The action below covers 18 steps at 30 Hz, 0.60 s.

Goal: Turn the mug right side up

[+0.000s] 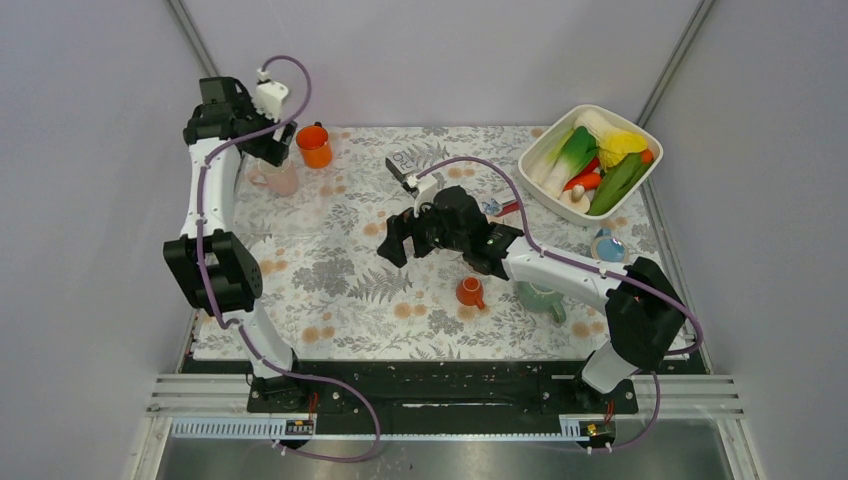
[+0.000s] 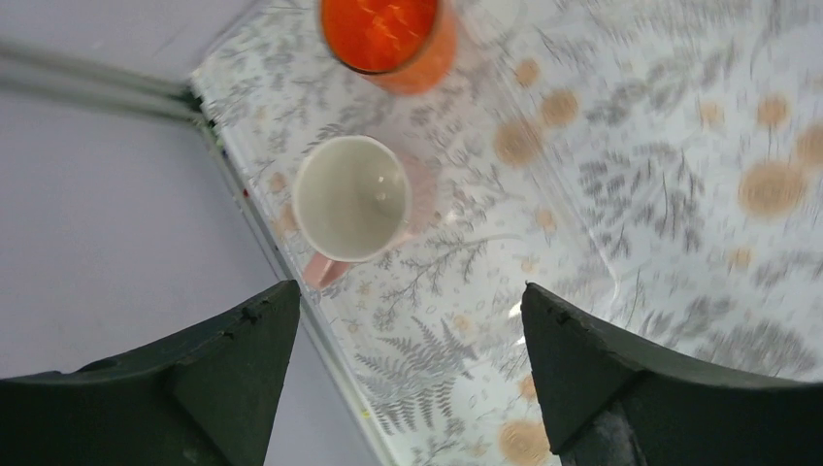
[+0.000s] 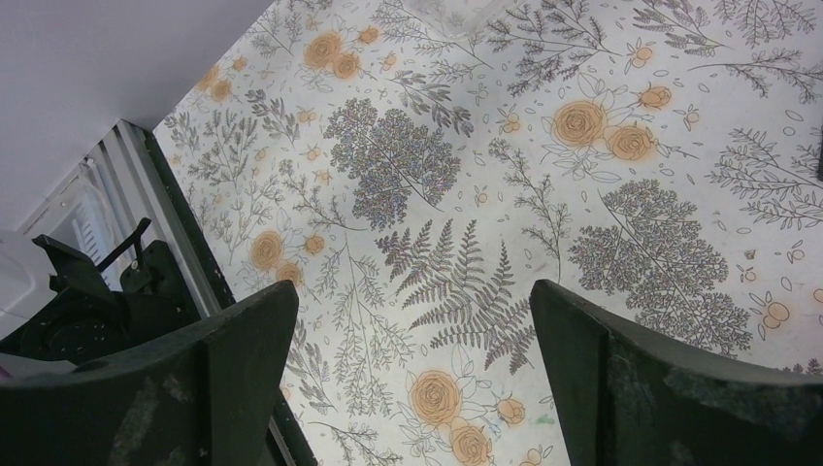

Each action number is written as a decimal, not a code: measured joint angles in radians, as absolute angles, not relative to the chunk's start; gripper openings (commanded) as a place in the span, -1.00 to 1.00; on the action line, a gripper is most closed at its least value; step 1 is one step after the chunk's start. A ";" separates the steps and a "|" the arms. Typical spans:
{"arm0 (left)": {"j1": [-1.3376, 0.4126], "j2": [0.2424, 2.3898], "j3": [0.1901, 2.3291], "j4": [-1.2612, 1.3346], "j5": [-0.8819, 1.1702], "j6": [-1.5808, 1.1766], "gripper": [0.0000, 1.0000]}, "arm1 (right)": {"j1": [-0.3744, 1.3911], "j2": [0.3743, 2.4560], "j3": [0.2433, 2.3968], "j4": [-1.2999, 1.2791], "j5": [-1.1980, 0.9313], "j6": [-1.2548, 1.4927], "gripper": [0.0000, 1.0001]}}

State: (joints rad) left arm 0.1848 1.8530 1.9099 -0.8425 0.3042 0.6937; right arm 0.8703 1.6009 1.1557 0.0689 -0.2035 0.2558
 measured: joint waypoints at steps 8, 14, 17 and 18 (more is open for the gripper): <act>0.291 1.846 1.797 -0.593 0.094 0.203 0.42 | 0.870 1.591 1.078 0.096 -0.200 0.266 0.99; 0.274 1.792 1.486 -0.499 0.051 0.086 0.47 | 0.870 1.555 1.019 0.103 -0.192 0.246 0.99; 0.245 1.790 1.447 -0.500 0.050 0.067 0.47 | 0.868 1.549 1.011 0.109 -0.192 0.235 0.99; 0.239 1.790 1.447 -0.496 0.049 0.059 0.48 | 0.867 1.549 1.009 0.109 -0.192 0.231 0.99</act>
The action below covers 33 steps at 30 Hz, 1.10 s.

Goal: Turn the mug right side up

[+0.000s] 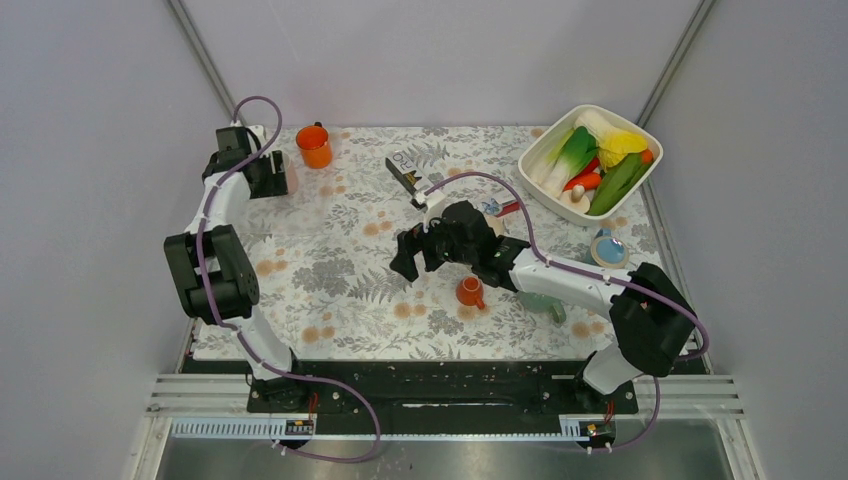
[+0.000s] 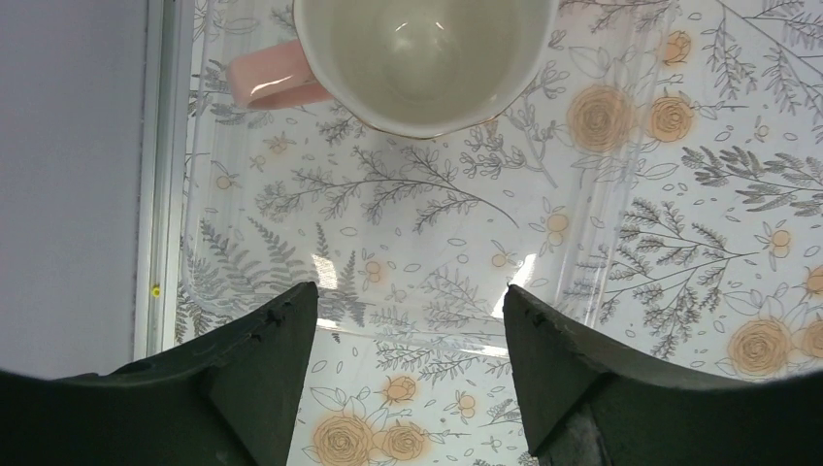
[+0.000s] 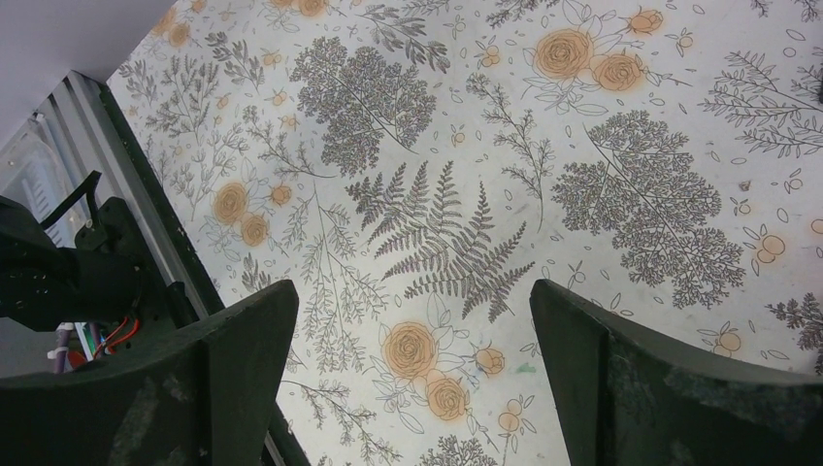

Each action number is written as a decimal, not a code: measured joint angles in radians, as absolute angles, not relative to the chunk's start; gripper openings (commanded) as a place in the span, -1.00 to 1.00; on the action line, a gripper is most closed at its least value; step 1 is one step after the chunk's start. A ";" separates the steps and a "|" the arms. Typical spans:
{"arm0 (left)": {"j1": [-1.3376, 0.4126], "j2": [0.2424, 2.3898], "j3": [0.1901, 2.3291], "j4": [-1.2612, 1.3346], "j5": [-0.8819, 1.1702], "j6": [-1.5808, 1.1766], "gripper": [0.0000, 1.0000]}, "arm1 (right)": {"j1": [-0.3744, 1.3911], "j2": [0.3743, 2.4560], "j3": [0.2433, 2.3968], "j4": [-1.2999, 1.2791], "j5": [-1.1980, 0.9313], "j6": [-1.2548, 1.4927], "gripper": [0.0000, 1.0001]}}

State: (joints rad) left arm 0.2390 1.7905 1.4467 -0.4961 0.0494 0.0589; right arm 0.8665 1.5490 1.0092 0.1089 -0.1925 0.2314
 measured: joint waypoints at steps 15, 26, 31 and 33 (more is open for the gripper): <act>0.021 1.698 1.390 -0.431 -0.015 0.314 0.45 | 0.854 1.538 0.969 0.106 -0.192 0.191 0.99; 0.010 1.961 1.748 -0.511 -0.133 0.632 0.24 | 0.854 1.538 0.969 0.098 -0.193 0.180 0.99; 0.030 2.076 1.844 -0.619 -0.136 0.653 0.17 | 0.853 1.538 0.969 0.075 -0.192 0.170 0.99; 0.039 2.112 1.880 -0.653 -0.134 0.653 0.11 | 0.853 1.538 0.969 0.069 -0.192 0.164 0.99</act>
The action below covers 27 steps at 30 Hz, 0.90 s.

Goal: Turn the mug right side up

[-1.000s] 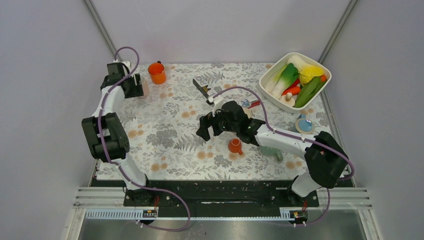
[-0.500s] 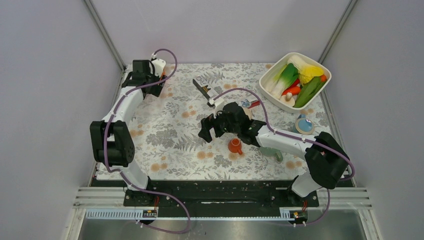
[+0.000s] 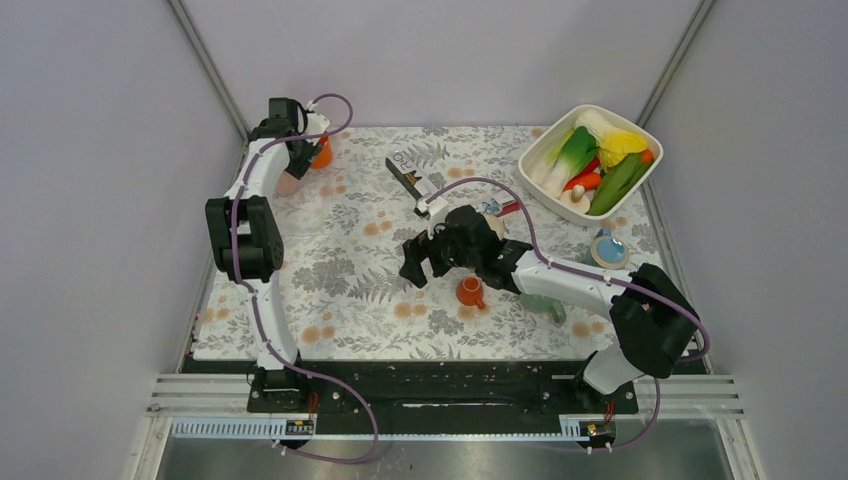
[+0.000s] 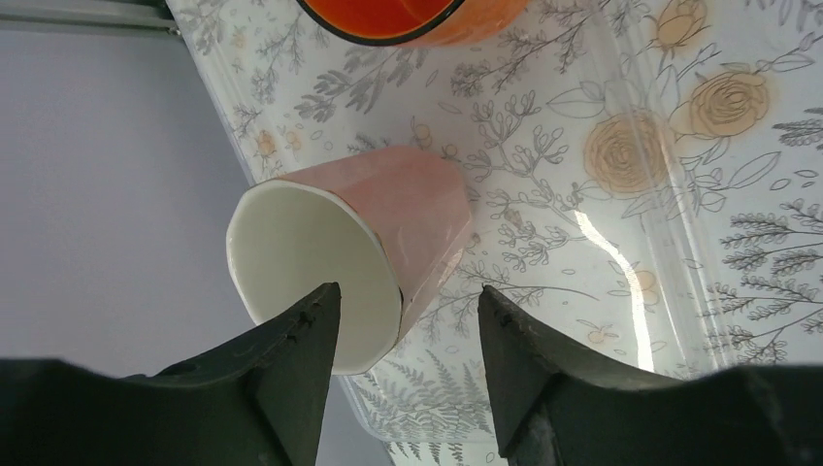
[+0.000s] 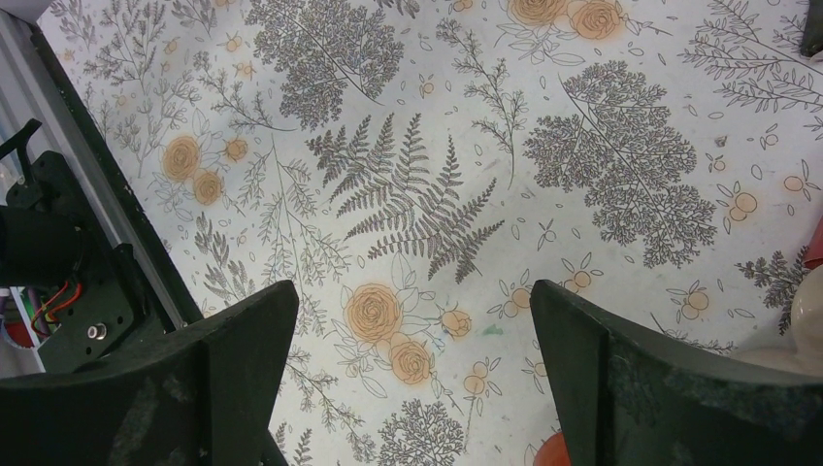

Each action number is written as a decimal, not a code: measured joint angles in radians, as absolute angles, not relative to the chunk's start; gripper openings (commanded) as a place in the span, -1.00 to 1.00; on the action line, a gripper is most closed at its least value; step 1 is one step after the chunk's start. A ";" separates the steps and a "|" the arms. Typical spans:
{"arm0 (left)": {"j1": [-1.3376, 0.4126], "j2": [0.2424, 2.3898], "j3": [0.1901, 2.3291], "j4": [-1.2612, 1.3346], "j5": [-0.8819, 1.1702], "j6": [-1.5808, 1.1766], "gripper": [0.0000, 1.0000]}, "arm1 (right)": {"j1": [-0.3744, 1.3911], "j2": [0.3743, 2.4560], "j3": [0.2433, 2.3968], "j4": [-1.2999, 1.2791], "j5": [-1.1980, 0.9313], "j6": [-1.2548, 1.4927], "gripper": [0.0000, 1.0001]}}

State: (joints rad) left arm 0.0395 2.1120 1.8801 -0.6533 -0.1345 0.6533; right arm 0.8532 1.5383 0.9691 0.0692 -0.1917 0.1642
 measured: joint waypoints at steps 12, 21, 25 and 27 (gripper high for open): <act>0.086 2.184 1.945 -0.740 -0.078 0.680 -0.78 | 0.850 1.538 0.971 0.062 -0.192 0.155 0.99; 0.132 2.265 2.094 -0.841 0.044 0.712 -1.00 | 0.850 1.540 0.986 0.042 -0.192 0.155 0.99; 0.168 2.368 2.285 -0.918 0.127 0.751 -1.00 | 0.850 1.557 1.008 0.027 -0.192 0.156 0.99; 0.182 2.413 2.363 -0.923 0.173 0.776 -1.00 | 0.850 1.573 1.021 0.019 -0.192 0.156 0.99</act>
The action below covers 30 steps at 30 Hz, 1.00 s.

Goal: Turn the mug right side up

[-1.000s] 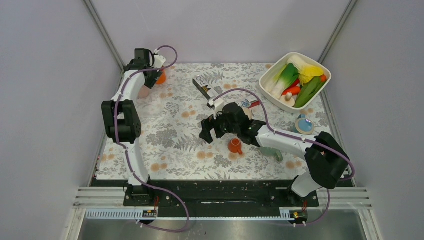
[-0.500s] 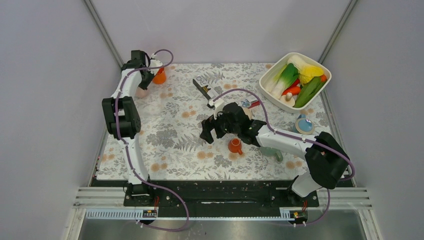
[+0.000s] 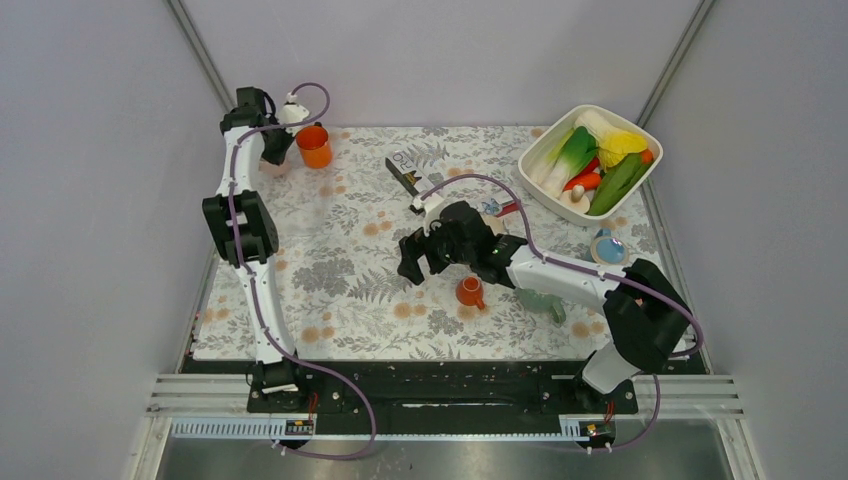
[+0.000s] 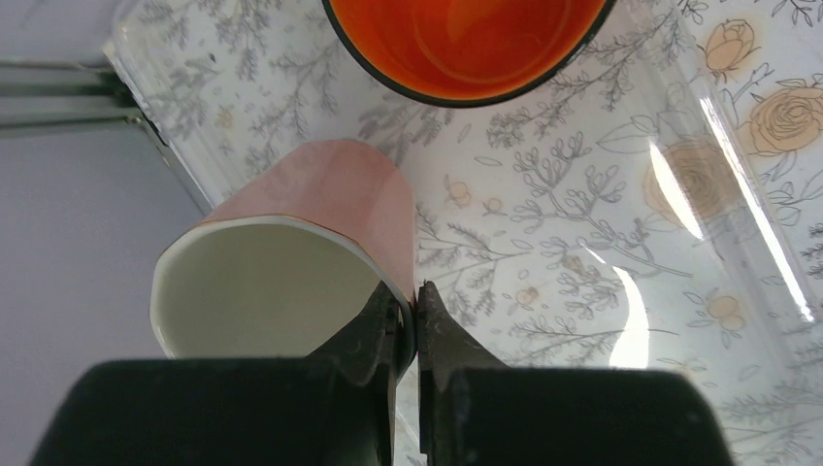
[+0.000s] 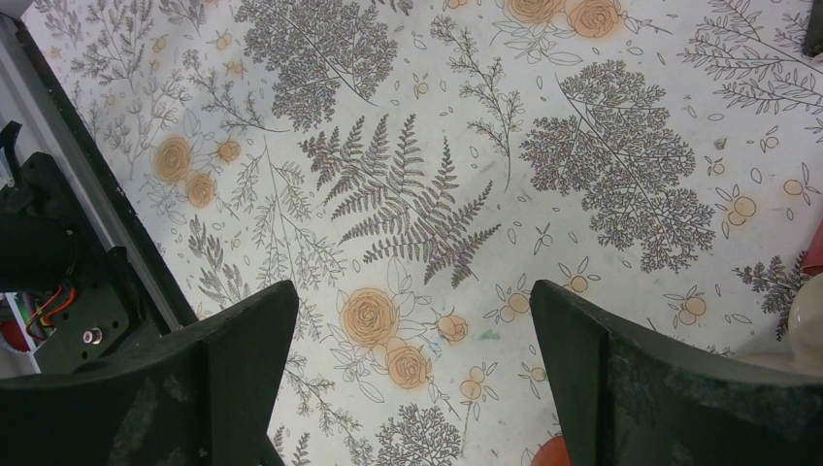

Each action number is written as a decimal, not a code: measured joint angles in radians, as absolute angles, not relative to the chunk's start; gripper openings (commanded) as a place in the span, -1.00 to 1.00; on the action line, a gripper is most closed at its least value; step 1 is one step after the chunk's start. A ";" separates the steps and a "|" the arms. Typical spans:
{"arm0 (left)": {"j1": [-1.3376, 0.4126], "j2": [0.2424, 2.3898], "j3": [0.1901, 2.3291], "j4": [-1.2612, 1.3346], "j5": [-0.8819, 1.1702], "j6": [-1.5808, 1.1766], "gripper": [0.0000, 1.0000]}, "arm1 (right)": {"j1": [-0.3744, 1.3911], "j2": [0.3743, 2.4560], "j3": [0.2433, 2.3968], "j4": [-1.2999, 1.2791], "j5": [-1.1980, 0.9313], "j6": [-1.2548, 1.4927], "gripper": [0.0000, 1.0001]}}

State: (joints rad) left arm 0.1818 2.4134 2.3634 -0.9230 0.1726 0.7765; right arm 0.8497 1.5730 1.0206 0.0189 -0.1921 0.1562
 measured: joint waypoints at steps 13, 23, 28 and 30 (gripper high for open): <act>0.195 2.462 2.407 -0.863 0.315 0.867 -1.00 | 0.850 1.657 1.107 -0.055 -0.192 0.160 0.99; 0.194 2.491 2.429 -0.831 0.320 0.920 -1.00 | 0.850 1.657 1.126 -0.062 -0.192 0.162 0.99; 0.194 2.498 2.435 -0.815 0.315 0.921 -1.00 | 0.850 1.657 1.130 -0.075 -0.192 0.162 0.99; 0.194 2.500 2.435 -0.810 0.313 0.921 -0.96 | 0.850 1.657 1.131 -0.076 -0.192 0.162 0.99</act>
State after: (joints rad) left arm 0.1944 2.5004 2.4351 -0.8101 0.3134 0.9207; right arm 0.8497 1.6573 1.1313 -0.0765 -0.1917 0.1619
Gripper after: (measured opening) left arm 0.075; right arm 0.993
